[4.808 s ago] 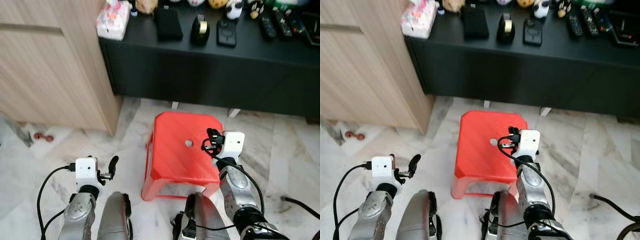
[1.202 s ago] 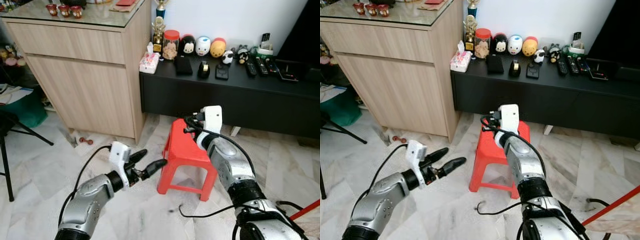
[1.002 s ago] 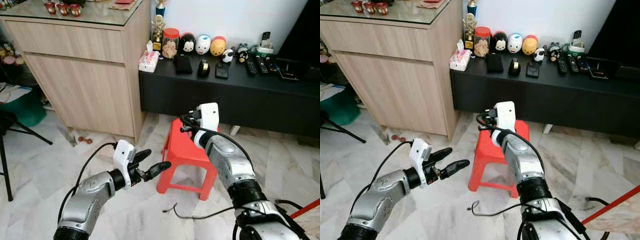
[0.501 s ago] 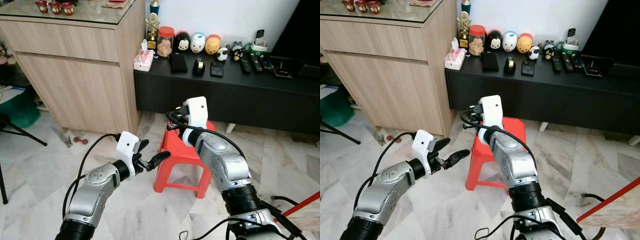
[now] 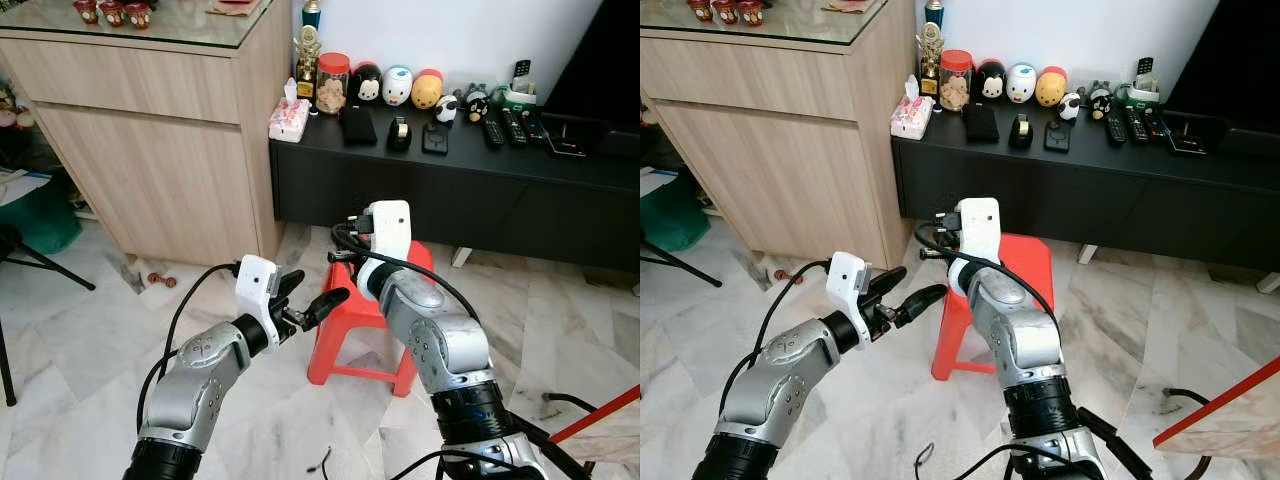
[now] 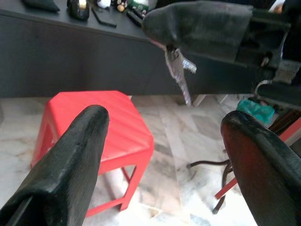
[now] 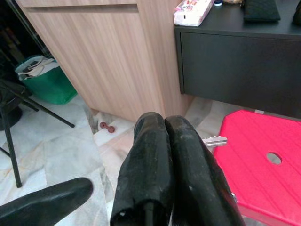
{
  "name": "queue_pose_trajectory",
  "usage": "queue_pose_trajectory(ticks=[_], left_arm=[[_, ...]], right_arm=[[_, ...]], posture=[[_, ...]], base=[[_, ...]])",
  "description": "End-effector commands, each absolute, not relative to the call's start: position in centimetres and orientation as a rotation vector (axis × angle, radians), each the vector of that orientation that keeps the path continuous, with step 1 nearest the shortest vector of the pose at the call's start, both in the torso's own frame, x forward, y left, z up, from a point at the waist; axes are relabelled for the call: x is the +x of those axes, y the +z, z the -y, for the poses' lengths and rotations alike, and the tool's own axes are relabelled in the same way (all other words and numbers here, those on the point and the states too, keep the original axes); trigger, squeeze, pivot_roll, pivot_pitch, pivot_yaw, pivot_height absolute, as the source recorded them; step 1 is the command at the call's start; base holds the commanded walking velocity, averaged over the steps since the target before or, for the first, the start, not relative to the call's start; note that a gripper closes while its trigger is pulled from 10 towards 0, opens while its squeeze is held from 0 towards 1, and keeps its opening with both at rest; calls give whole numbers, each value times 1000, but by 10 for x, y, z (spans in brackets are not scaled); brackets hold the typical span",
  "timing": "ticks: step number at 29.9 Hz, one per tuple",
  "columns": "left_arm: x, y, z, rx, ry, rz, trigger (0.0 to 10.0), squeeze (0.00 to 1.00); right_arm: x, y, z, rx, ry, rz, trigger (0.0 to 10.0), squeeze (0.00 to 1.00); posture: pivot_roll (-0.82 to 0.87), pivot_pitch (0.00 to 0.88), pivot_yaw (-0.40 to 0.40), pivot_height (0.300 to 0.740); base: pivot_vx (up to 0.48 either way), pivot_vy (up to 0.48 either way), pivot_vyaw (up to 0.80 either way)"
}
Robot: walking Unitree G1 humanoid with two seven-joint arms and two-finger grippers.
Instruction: Hang keys on a hook
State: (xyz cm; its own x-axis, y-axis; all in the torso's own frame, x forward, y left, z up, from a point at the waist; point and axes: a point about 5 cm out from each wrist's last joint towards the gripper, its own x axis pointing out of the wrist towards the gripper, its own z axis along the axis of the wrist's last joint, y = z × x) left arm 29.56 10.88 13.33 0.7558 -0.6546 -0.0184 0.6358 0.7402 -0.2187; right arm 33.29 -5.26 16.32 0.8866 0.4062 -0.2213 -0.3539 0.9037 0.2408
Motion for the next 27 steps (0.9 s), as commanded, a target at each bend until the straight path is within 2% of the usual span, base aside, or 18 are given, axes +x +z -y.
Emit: queue_pose_trajectory(ticks=[1,6,27], left_arm=[[296,140,-104,-199,-723,-75,10000,0],[297,137,-103,-192,-719,-84,10000,0],[297,130,-100,-153,-722,-106,10000,0]], right_arm=[[329,165,51,211,403,-273,10000,0],[326,168,45,272,440,-290,10000,0],[315,172,28,248,603,-330,10000,0]], posture=[[131,82,-97,740],[128,86,-98,740],[120,105,-104,740]], base=[[0,0,0],[0,0,0],[0,0,0]])
